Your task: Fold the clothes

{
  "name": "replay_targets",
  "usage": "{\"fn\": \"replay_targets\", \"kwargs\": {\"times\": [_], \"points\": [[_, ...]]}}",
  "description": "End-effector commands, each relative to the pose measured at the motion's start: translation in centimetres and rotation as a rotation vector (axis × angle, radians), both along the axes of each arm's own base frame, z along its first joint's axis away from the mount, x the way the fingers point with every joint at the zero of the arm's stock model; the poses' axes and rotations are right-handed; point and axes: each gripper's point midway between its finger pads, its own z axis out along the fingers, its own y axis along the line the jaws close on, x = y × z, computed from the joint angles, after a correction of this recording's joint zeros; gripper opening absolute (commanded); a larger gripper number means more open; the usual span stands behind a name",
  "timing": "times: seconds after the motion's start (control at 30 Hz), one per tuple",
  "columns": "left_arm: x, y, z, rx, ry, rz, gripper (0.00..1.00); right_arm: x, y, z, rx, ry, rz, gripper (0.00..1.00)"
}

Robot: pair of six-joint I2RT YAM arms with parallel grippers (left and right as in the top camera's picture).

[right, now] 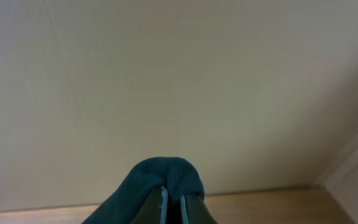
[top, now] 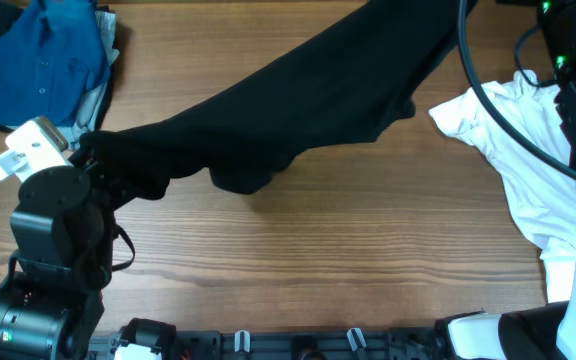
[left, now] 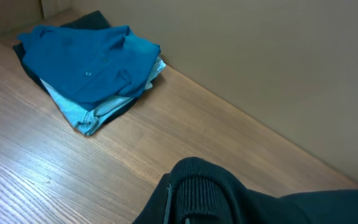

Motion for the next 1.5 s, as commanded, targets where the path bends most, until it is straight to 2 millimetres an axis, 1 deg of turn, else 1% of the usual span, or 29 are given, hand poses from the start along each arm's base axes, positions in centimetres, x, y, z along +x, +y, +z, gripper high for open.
{"fn": "replay_targets", "kwargs": {"times": [0.0,0.03,0.07,0.1,0.17,0.27,0.37,0.47,0.57,0.7,0.8,0.83,0.87,0.93,0.97,1.0,1.03,1.13,1.2,1.33,1.4,1.43,1.47], "points": [[-0.2,0.7,0.9,0.026,-0.017,0.026,0.04,-1.2,-0.3,-0.1,-0.004,0.023,0.003,0.04],[-0.2,0.7,0.8,0.027,-0.015,0.026,0.04,-1.2,0.0,-1.1,0.011,0.061,0.019,0.04],[-0.1,0.7,0.8,0.027,-0.012,0.026,0.04,-1.2,0.4,-3.1,0.04,0.137,0.029,0.04],[-0.1,0.7,0.7,0.028,-0.01,0.026,0.04,-1.2,0.5,-4.4,0.058,0.188,0.03,0.04],[0.1,0.6,0.5,0.03,-0.002,0.025,0.04,-1.3,0.9,-8.3,0.087,0.336,0.027,0.04],[0.3,0.6,0.2,0.034,0.015,0.025,0.04,-1.0,1.0,-13.4,0.101,0.531,0.001,0.05],[0.5,0.6,-0.4,0.038,0.038,0.025,0.04,-0.5,1.3,-17.3,0.133,0.674,-0.035,0.04],[0.4,0.6,-0.8,0.043,0.061,0.024,0.04,-0.4,2.9,-20.8,0.195,0.812,0.003,0.04],[0.4,0.6,-1.1,0.046,0.073,0.024,0.04,0.3,4.6,-23.7,0.235,0.919,0.062,0.04],[0.5,0.5,-1.3,0.045,0.082,0.02,0.04,1.8,5.8,-27.3,0.268,1.017,0.073,0.04],[0.4,0.4,-1.6,0.045,0.096,0.014,0.04,2.9,6.7,-30.5,0.285,1.102,0.087,0.04],[0.4,0.4,-1.7,0.046,0.104,0.013,0.04,3.1,6.9,-31.2,0.288,1.122,0.091,0.04],[0.3,0.4,-1.9,0.048,0.111,0.012,0.04,3.3,7.0,-32.5,0.29,1.155,0.089,0.04],[0.2,0.4,-2.2,0.052,0.129,0.013,0.04,3.5,7.2,-34.0,0.288,1.196,0.082,0.04],[0.2,0.4,-2.4,0.053,0.137,0.012,0.04,3.7,7.2,-34.6,0.287,1.211,0.077,0.21],[0.2,0.4,-2.6,0.056,0.145,0.013,0.04,3.9,7.2,-35.2,0.286,1.221,0.075,0.79],[0.2,0.4,-2.7,0.057,0.15,0.013,0.04,4.0,7.2,-35.6,0.285,1.228,0.074,1.0],[0.4,0.3,-3.0,0.057,0.163,0.009,0.04,4.0,7.2,-35.9,0.283,1.239,0.072,1.0],[0.5,0.3,-3.1,0.058,0.17,0.009,0.04,3.5,7.3,-35.3,0.281,1.238,0.076,1.0],[1.0,0.2,-3.7,0.063,0.193,0.009,0.04,1.6,8.3,-32.5,0.252,1.207,0.117,1.0],[1.3,0.1,-4.0,0.066,0.209,0.008,0.04,-0.6,9.9,-30.7,0.22,1.201,0.168,1.0],[1.5,0.1,-4.2,0.067,0.216,0.008,0.04,-1.5,11.5,-29.9,0.189,1.188,0.218,0.99],[1.6,0.0,-4.4,0.068,0.221,0.008,0.04,-2.4,12.7,-29.5,0.164,1.181,0.246,0.95]]}}
